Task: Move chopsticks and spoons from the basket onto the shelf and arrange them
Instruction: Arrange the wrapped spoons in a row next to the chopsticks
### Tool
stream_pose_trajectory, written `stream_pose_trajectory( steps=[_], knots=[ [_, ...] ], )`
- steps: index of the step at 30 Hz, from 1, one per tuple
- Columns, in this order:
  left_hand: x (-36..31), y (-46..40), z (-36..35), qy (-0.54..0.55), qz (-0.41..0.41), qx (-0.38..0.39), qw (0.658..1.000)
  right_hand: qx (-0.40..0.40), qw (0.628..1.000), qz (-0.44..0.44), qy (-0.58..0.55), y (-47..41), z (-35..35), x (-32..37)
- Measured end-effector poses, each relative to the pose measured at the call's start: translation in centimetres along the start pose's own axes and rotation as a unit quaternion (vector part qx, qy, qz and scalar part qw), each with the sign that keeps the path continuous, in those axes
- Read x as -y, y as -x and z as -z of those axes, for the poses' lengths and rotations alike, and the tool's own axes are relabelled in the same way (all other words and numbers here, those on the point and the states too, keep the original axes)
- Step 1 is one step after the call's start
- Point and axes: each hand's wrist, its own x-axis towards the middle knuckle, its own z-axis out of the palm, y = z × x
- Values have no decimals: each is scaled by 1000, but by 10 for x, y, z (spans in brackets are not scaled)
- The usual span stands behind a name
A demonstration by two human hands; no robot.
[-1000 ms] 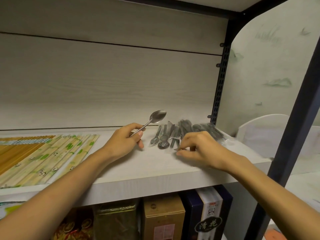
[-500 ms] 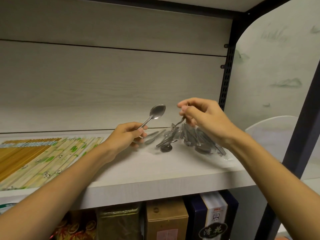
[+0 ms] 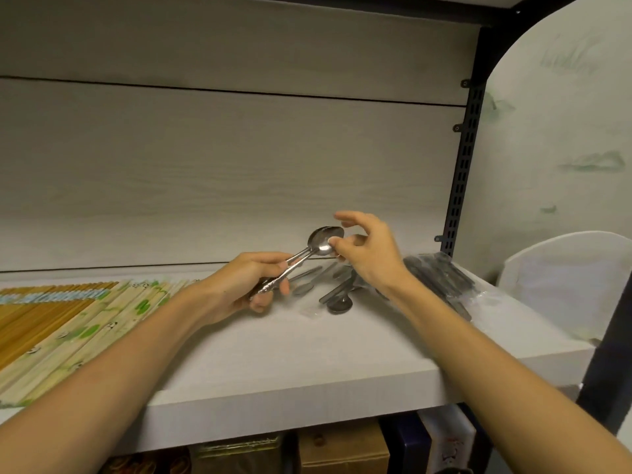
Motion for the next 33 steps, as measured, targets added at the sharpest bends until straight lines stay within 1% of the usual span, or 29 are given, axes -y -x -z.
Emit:
stream_pose_trajectory(
  steps=[2,5,7,9,10,12,14,15,18,19,21,24,27,28,30,33],
  knots=[
    [1,1,-2,2,-3,23,1000,0,1000,-12,12,0,-3,-5],
    [0,1,-1,11,-16,49,999,-1,998,-29,-52,-1,0,-5],
    [0,2,-2,13,-13,57,998,0,996,-36,-80,-1,3,-4],
    [1,4,-6,-12,-23,47,999,-7,997,-32,-67,-2,2,-9],
    [3,4,-8,-35,-41,27,998,-11,998,-27,-48,-3,0,-12],
    [8,1,-9,-106,-97,-40,989,-9,1000,-19,-14,-2,-3,-18],
    [13,-4,-3,-203,-155,-115,960,-5,1000,-4,-10,0,-4,-20],
    [15,-6,1,-234,-172,-151,945,-3,1000,11,-5,2,-4,-20],
    [18,-8,11,-270,-177,-248,913,3,992,80,97,6,-6,-16],
    [18,-8,13,-280,-171,-266,906,18,987,95,125,5,-8,-15],
    [19,-9,16,-289,-152,-291,899,83,975,117,172,0,-14,-11],
    [21,-12,21,-247,-126,-317,907,203,934,134,264,-10,-27,-5],
    [23,-14,25,-221,-118,-335,908,275,898,112,325,-22,-38,-5],
    [23,-14,26,-223,-119,-336,907,285,893,98,335,-26,-39,-5],
    [25,-15,25,-219,-123,-322,913,274,903,72,323,-31,-33,-6],
    [26,-17,19,-217,-131,-264,931,233,911,72,332,-32,-9,-1]
  ],
)
